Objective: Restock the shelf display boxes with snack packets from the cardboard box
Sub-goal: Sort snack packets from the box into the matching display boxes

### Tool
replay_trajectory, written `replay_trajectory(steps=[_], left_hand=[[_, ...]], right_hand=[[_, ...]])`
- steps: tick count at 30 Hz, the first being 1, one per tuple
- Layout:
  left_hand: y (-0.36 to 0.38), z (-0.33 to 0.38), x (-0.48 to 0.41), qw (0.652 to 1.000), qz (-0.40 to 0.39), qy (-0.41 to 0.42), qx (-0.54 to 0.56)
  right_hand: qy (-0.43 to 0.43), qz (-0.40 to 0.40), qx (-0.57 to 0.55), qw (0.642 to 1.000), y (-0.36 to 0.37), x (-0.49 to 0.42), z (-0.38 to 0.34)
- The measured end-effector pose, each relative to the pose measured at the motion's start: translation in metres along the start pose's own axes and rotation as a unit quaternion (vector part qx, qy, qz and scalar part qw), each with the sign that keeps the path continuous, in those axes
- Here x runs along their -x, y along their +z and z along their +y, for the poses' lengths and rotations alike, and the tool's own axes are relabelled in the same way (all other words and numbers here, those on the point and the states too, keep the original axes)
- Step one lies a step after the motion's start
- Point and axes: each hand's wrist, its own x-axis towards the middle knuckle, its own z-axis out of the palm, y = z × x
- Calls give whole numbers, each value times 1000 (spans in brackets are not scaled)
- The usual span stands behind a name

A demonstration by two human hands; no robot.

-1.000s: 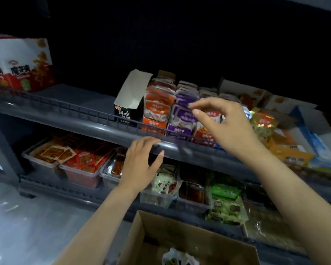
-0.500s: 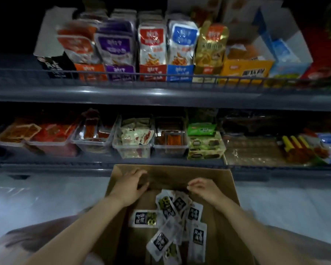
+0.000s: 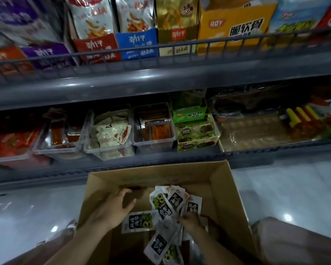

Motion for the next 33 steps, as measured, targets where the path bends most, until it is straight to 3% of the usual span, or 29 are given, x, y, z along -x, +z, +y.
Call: replay_trajectory(steps=[5,9,12,19,24,29,33], left_hand=[[2,-1,-16,1000,7,14,14],[5,-7,-27,1000,4,3,30],[7,-14,-31,1000,-7,-6,23],[1,-10,-28,999,-41,-14,10],[-7,14,-13,990,-132,-34,28],[-22,47,16,961,-266,-50,49],[-52,66,47,927,-342,-82,132]], right_hand=[[-21,56,-68,996,20,-33,-3],[-9,89,-76,993,34,-109,24],[3,86,-56,995,35,-59,-12],[-60,107,-99,987,30,-34,-11],[-176,118,-77,974,-4,13,-17],[-202,44,-21,978,-20,85,-52],[-239,11,30,970,-33,158,-88]])
